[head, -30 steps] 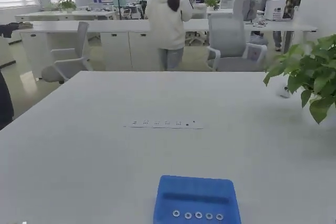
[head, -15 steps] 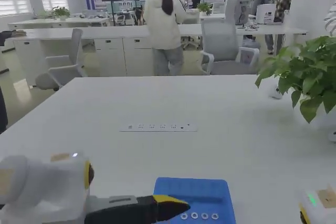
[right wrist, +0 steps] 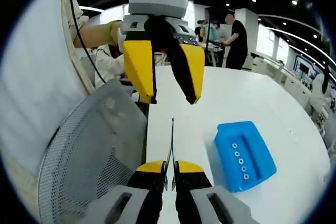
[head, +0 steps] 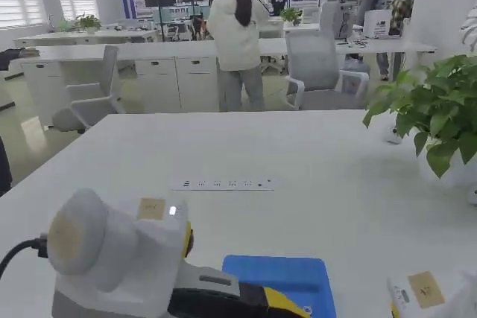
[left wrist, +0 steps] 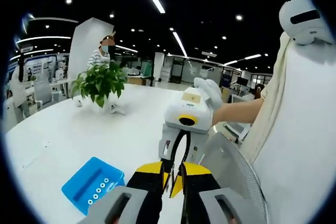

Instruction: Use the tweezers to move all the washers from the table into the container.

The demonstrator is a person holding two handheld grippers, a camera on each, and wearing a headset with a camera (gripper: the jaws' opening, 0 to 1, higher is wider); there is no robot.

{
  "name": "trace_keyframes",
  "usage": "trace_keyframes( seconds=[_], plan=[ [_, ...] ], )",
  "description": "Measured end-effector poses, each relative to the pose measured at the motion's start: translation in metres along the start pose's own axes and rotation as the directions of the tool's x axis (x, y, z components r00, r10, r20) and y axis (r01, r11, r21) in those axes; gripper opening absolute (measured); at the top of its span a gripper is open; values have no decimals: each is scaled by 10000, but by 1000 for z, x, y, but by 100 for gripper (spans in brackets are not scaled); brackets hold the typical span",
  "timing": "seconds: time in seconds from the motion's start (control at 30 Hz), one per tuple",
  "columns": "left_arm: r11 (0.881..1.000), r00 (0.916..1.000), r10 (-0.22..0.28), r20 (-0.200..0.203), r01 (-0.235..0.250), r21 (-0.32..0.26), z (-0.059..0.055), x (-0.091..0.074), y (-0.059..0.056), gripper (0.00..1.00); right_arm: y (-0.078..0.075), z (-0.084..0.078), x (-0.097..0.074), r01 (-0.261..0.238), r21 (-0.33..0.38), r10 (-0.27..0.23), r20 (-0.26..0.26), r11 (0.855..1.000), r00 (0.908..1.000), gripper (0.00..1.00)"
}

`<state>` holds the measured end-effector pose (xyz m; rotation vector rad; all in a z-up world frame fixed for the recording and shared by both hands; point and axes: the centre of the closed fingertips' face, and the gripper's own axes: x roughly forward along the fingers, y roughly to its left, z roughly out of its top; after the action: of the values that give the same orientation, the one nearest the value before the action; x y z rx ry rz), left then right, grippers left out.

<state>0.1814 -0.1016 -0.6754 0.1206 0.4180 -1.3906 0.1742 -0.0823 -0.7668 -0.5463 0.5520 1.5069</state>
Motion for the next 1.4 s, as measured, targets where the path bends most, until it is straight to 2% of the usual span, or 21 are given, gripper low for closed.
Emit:
trace_keyframes(
  seconds=[0.13,0.23,0.27,0.43,0.53,0.63,0.9,0.93,0.97,1.0,1.07,1.13,1.2,1.23,1.27,1.3,1.33,1.4],
  plan=[
    [9999,9993,-43,-369,46,93,-9,7,-3,9,2,-2,6,-179,-265,172,-260,9995,9995,4],
    [9997,9975,-76,-697,91,211,-16,11,-4,0,1,-3,6,-300,-234,295,-222,9993,9993,4],
    [9987,9968,35,-796,6,511,-18,12,-2,0,1,-4,6,-322,-255,315,-273,9992,9991,4],
    [9977,9936,301,-1093,-231,645,-23,10,5,0,-1,-10,7,-410,-114,407,-306,9991,9987,4],
    [9969,9884,473,-1442,-377,684,-30,11,9,0,-5,-17,11,-305,-117,300,-450,9995,9985,4],
    [9966,9760,571,-2103,-431,705,-49,12,14,0,-7,-27,15,-248,-284,224,-832,9993,9963,5],
    [9974,9513,583,-3027,-425,585,-89,16,15,0,-2,-52,35,-540,-505,464,-1421,9973,9888,4],
    [9969,9448,636,-3214,-455,635,-97,16,17,0,-2,-54,37,-526,-565,437,-1489,9970,9879,4],
    [9967,9420,662,-3290,-470,661,-99,16,17,0,-3,-57,40,-500,-602,400,-1573,9969,9867,4],
    [9962,9322,700,-3551,-467,737,-108,16,19,0,-4,-61,46,-461,-674,335,-1774,9967,9836,4],
    [9969,9223,644,-3810,-421,666,-117,17,20,0,-2,-67,53,-549,-810,365,-2136,9952,9763,4],
    [9980,9190,578,-3901,-427,471,-120,19,23,0,-1,-72,59,-578,-789,379,-2338,9952,9716,5],
    [9981,9133,566,-4034,-423,443,-125,20,25,0,-3,-75,63,-465,-667,295,-2363,9967,9712,5],
    [9972,8892,686,-4524,-474,581,-133,16,28,0,-5,-75,64,-410,-589,266,-2280,9974,9733,5],
    [9969,8849,683,-4607,-427,656,-136,16,29,0,-5,-75,66,-426,-268,360,-2102,9987,9770,5],
    [9981,8816,554,-4686,-368,488,-140,15,29,0,-5,-76,67,-471,-60,449,-2045,9989,9778,5],
    [9984,8799,521,-4723,-364,424,-142,15,30,0,-6,-76,68,-450,13,444,-1989,9990,9790,5],
    [9988,8707,482,-4895,-363,338,-149,13,32,0,-6,-77,73,-463,69,467,-1837,9989,9819,5]
  ],
)
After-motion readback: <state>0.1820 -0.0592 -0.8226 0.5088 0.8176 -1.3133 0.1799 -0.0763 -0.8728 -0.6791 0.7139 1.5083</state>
